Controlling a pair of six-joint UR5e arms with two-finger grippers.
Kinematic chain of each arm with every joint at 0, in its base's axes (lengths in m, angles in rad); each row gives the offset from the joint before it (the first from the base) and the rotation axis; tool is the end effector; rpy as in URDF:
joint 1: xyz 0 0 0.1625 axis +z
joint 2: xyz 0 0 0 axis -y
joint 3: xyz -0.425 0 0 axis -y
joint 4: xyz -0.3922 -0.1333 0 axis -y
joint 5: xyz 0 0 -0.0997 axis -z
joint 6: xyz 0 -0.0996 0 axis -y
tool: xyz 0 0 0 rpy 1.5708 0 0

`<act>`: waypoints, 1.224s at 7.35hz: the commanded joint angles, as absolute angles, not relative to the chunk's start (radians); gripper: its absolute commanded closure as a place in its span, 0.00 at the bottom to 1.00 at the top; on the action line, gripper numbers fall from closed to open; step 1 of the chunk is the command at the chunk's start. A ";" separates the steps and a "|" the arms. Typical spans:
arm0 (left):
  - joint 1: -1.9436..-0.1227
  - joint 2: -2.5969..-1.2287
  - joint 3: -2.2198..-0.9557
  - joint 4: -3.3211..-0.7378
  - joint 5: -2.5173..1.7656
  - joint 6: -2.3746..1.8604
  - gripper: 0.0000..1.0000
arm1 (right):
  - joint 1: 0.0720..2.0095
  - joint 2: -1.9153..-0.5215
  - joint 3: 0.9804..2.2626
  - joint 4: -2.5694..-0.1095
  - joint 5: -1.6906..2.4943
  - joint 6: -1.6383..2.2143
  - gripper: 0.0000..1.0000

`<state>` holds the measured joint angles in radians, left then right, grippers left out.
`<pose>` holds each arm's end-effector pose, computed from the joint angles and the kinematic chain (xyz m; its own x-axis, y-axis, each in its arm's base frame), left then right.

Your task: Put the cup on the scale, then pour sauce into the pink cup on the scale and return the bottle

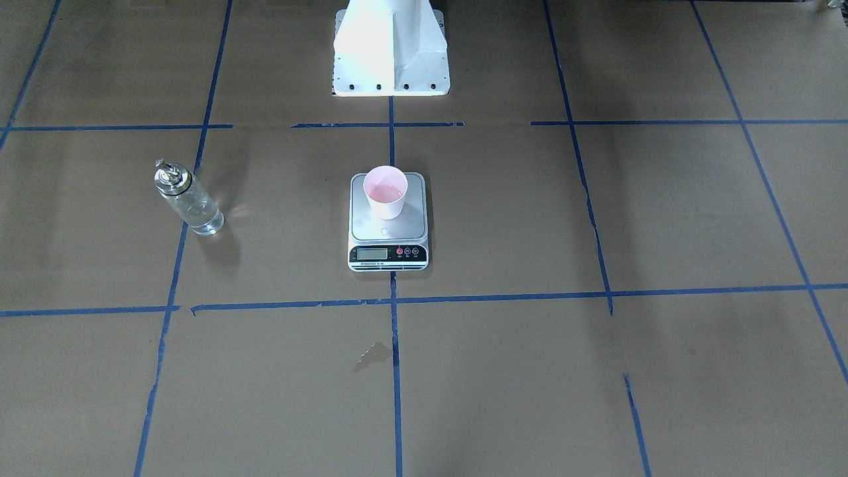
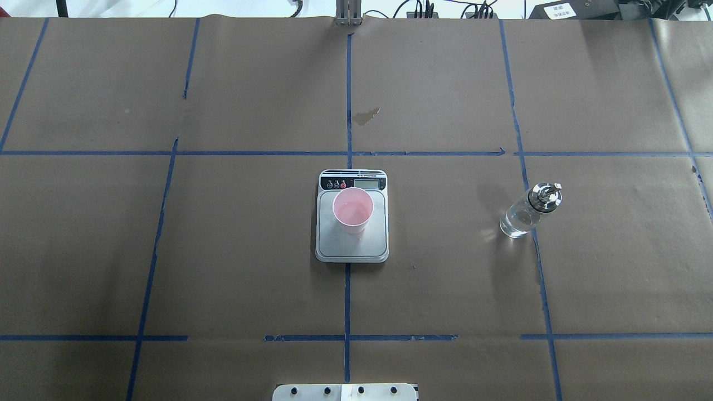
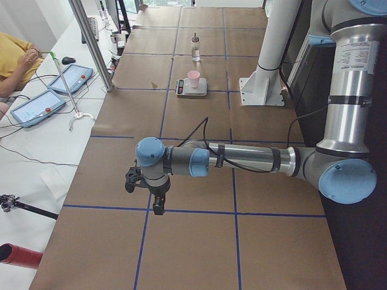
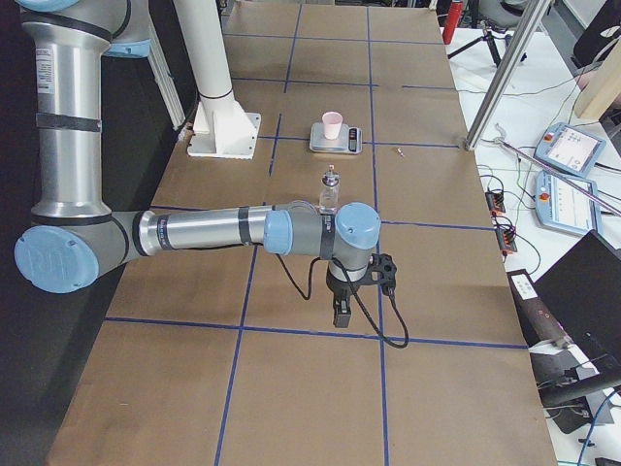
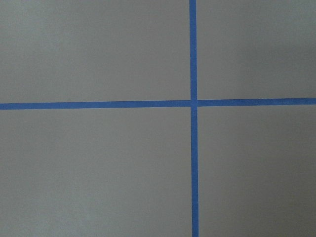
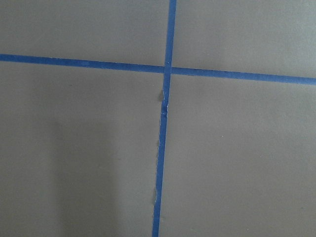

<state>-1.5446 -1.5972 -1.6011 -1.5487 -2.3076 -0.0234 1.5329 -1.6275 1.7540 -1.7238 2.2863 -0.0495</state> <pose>-0.0531 -0.5065 0.6354 0.7402 0.0193 -0.6721 -0.0089 0.9998 0.0189 0.0504 -0.4649 0.6151 0.7521 -0.0606 0.6563 0.0752 0.9972 0.0060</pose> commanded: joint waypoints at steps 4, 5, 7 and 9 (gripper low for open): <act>-1.543 -1.597 -1.600 -1.552 -2.313 -0.023 0.00 | 1.532 -1.628 1.755 -1.724 2.298 -0.048 0.00; -1.543 -1.598 -1.598 -1.554 -2.313 -0.023 0.00 | 1.532 -1.629 1.753 -1.724 2.299 -0.049 0.00; -1.543 -1.597 -1.609 -1.551 -2.313 -0.023 0.00 | 1.532 -1.631 1.752 -1.724 2.299 -0.049 0.00; -1.543 -1.597 -1.601 -1.552 -2.313 -0.023 0.00 | 1.532 -1.632 1.753 -1.724 2.302 -0.049 0.00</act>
